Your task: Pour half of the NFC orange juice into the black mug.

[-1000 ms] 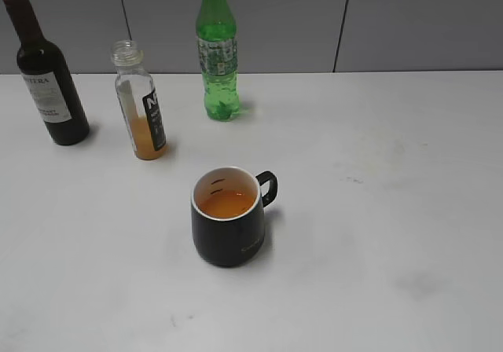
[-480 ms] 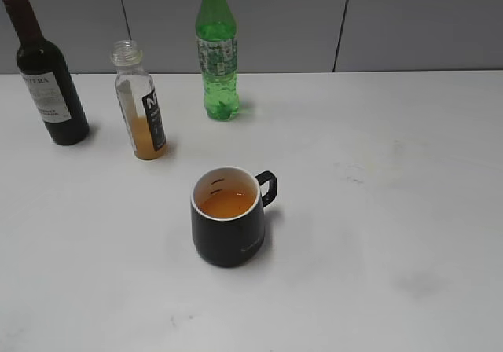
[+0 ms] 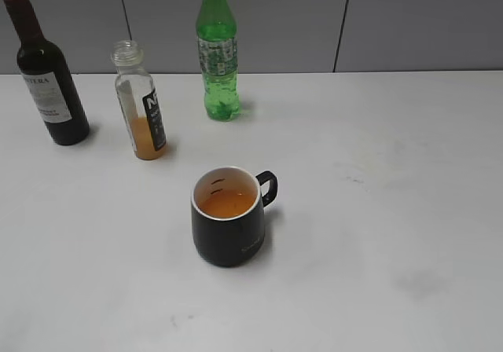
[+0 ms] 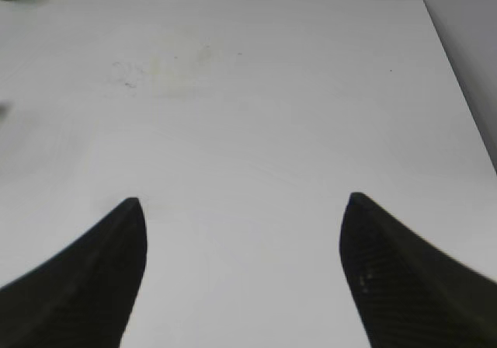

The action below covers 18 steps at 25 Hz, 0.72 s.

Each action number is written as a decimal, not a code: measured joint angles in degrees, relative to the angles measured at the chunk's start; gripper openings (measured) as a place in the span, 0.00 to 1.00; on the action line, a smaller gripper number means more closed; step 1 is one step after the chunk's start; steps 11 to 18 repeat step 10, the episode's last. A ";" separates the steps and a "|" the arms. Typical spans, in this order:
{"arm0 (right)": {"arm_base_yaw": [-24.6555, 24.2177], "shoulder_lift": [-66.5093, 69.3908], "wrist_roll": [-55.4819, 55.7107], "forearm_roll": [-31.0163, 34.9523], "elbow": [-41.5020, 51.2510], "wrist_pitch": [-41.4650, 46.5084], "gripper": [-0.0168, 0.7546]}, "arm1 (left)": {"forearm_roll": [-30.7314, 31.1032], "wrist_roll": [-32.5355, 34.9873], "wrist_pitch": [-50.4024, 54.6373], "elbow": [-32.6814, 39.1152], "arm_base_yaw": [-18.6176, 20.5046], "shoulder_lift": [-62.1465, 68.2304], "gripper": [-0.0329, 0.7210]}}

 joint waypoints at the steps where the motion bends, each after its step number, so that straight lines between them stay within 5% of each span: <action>1: 0.00 0.00 0.00 0.00 0.00 0.00 0.78 | 0.00 0.00 0.00 0.00 0.54 -0.18 0.81; 10: 0.00 0.00 0.00 0.00 0.00 0.00 0.78 | 0.00 0.00 0.01 0.00 9.71 -5.81 0.81; 18: 0.00 0.00 0.00 0.00 0.00 0.00 0.78 | 0.00 0.00 0.01 0.00 9.71 -5.81 0.81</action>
